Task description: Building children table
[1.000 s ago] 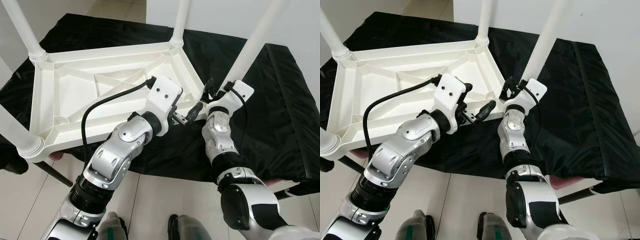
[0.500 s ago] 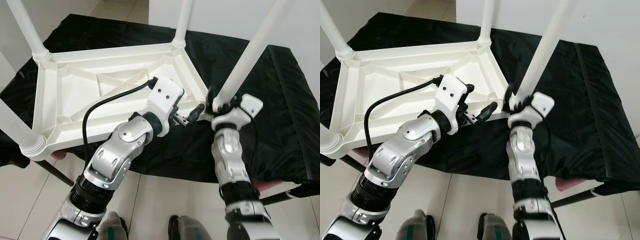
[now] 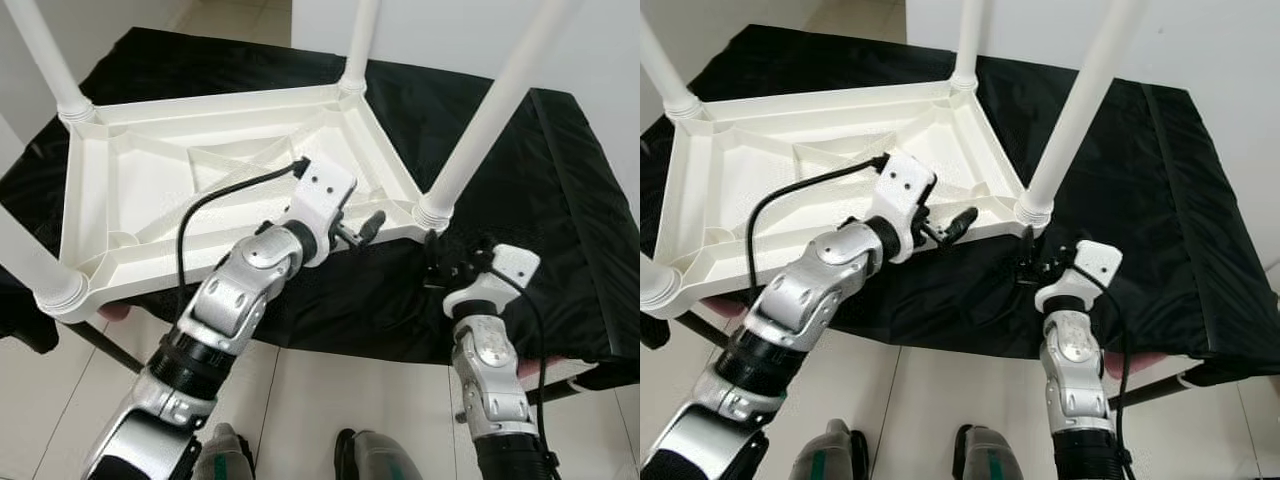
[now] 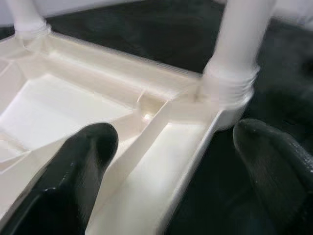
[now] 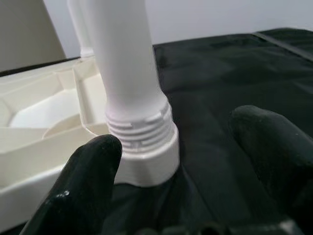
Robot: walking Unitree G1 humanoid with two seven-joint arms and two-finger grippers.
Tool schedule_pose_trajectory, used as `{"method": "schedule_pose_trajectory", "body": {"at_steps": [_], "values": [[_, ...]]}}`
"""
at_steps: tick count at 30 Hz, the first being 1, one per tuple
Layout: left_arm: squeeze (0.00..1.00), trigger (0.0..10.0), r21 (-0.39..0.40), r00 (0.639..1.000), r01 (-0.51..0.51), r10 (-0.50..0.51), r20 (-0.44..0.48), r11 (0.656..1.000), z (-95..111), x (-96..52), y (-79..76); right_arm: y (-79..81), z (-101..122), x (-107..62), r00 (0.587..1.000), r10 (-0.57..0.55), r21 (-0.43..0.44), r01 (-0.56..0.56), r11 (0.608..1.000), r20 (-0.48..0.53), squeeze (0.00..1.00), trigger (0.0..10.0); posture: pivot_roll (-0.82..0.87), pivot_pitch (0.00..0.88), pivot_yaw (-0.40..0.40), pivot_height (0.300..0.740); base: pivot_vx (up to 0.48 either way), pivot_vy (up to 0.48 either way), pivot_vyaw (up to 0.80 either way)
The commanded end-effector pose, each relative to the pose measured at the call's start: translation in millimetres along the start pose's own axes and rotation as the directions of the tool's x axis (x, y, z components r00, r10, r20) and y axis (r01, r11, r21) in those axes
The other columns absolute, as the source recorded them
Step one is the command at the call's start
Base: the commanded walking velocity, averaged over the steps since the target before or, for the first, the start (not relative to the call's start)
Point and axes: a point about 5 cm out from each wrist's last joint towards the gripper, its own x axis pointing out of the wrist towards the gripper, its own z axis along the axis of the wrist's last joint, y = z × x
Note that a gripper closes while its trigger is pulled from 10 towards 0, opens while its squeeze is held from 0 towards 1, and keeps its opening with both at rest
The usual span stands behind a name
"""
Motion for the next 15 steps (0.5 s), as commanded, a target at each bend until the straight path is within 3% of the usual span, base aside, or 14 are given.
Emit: {"method": "schedule_pose_trajectory", "body": {"at_steps": [1,10,11,15], "values": [[0.0,10.0,0.058,0.999,-0.014,0.016,-0.043,0.998,-6.9,5.7,0.3,-1.2,-1.1,-2.7,1.0,0.003,0.003,-0.003,1.0,-0.023,0.0,10.0,-0.05,0.082,-0.038,0.74,0.0,0.0,0.0],[0.0,10.0,0.118,0.995,0.042,-0.032,-0.09,0.992,-11.4,22.3,-1.1,-5.5,2.8,-7.8,0.999,-0.021,-0.009,0.021,1.0,-0.03,0.0,10.0,-0.09,0.092,-0.003,0.74,0.0,0.0,0.0],[0.0,10.0,0.145,0.992,0.102,-0.09,-0.086,0.984,-8.0,26.2,-4.3,-7.8,3.8,-10.3,0.999,-0.037,-0.016,0.036,0.999,-0.033,0.0,10.0,-0.1,0.092,0.008,0.74,0.0,0.0,0.0],[0.0,10.0,0.167,0.982,0.181,-0.171,-0.074,0.969,-3.1,27.0,-11.2,-10.0,4.9,-11.2,0.998,-0.05,-0.021,0.05,0.999,-0.034,0.0,10.0,-0.11,0.092,0.012,0.74,0.0,0.0,0.0]]}}
